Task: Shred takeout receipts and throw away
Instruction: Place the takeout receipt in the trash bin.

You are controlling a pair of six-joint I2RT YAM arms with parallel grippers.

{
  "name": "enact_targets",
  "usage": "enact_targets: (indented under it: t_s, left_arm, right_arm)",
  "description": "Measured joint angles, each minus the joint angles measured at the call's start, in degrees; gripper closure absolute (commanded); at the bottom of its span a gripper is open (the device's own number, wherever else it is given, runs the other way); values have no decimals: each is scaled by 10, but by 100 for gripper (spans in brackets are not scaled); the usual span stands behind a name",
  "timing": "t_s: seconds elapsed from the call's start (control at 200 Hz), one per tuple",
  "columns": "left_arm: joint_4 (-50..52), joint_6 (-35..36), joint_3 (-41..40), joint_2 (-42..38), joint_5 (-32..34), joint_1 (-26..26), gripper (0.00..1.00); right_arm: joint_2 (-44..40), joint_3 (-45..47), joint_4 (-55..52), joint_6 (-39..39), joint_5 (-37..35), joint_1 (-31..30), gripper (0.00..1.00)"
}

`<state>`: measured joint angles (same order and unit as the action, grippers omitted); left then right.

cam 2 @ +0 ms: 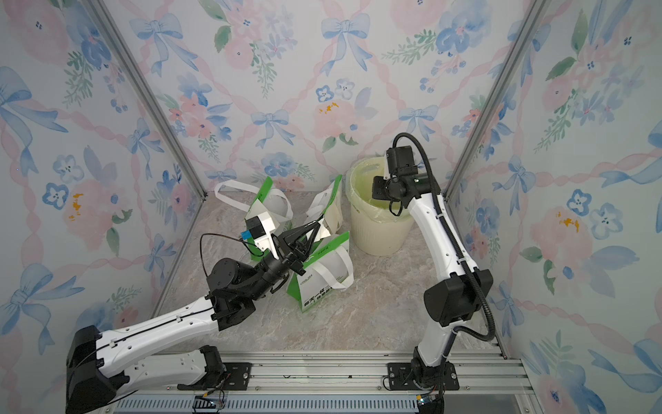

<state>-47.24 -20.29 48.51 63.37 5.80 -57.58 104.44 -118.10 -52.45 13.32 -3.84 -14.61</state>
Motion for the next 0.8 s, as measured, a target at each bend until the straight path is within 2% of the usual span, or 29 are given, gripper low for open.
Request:
enact_targets:
  t_s: [0.135,0.335,0.515,0.61,0.71,0.8]
  left_arm:
    - [0,-18,0,9,-1,10,100]
    - [2,-60,1,32,-8,19,100]
    - [6,-112,13,40,-12,23,100]
    - [6,-136,26,45,-21,23,100]
    - [6,-156,34,47,-36,24,100]
    - [6,-171,35,48,-50,26,100]
  right_arm:
    - [3,-20,-17,-12,-12,-1,48]
    - [-47,-20,-34,-25,15,-14,49]
    - [-225,84,-19,-31,140,-58,51]
    - [-312,137,-1,-12,217,-77,45]
    - [-364,183,23,21,281,-103,37]
    - [-376,209,42,50,320,-141,33]
